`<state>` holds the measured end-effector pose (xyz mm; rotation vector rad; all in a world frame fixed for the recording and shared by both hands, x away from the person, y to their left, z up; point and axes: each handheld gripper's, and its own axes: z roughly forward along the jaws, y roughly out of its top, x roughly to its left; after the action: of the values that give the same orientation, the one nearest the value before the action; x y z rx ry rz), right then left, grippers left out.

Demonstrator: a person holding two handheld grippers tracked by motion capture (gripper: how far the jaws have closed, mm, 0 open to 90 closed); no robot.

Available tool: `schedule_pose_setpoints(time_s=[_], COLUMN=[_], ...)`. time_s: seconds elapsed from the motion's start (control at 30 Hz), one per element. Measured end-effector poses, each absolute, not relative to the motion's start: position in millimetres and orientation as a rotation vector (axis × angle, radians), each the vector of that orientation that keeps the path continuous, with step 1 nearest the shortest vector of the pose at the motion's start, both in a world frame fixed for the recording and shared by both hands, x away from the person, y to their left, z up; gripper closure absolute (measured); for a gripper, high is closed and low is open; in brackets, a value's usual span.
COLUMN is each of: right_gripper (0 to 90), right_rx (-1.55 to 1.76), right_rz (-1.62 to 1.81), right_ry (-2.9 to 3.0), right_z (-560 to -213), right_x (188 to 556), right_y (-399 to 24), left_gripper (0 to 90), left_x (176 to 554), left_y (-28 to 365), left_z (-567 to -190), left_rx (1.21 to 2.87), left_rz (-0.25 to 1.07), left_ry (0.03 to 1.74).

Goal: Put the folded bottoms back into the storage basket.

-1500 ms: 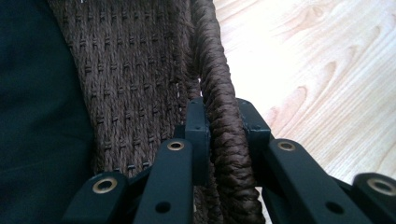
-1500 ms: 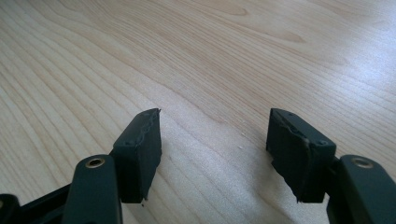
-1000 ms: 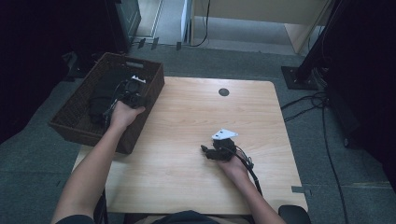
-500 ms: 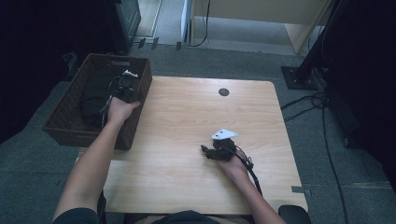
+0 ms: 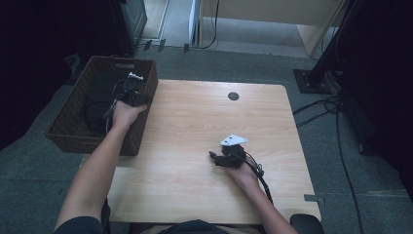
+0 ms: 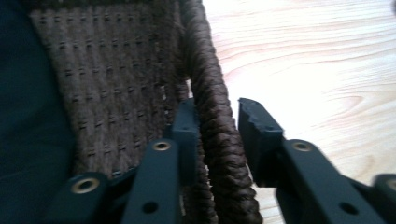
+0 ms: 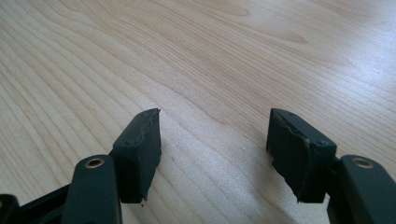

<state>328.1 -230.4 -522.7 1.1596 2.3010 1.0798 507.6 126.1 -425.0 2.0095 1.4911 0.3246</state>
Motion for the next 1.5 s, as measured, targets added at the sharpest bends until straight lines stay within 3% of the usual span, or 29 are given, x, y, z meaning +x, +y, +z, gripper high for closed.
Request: schedule_pose_setpoints(time_s=[0.1, 0.3, 0.6, 0.87, 1.5], right_gripper=[35.5, 35.5, 35.5, 35.5, 34.9], right_rx=[1.159, 1.159, 1.159, 1.157, 1.147], right_rz=[1.08, 1.08, 1.08, 1.082, 1.076], right_ry=[2.301, 2.302, 2.301, 2.3, 2.303], right_z=[-523, -523, -523, -523, -523], right_x=[328, 328, 328, 328, 328], right_y=[-230, -230, -230, -230, -231], left_gripper=[56.7, 49.7, 47.3, 46.3, 46.0], left_x=[506, 497, 477, 458, 418], left_y=[127, 132, 127, 99, 37], left_z=[-421, -401, -380, -378, -415], left_rx=[2.004, 1.987, 2.006, 2.04, 2.107], left_rz=[0.335, 0.373, 0.356, 0.309, 0.192], left_ry=[1.466, 1.353, 1.236, 1.126, 0.962])
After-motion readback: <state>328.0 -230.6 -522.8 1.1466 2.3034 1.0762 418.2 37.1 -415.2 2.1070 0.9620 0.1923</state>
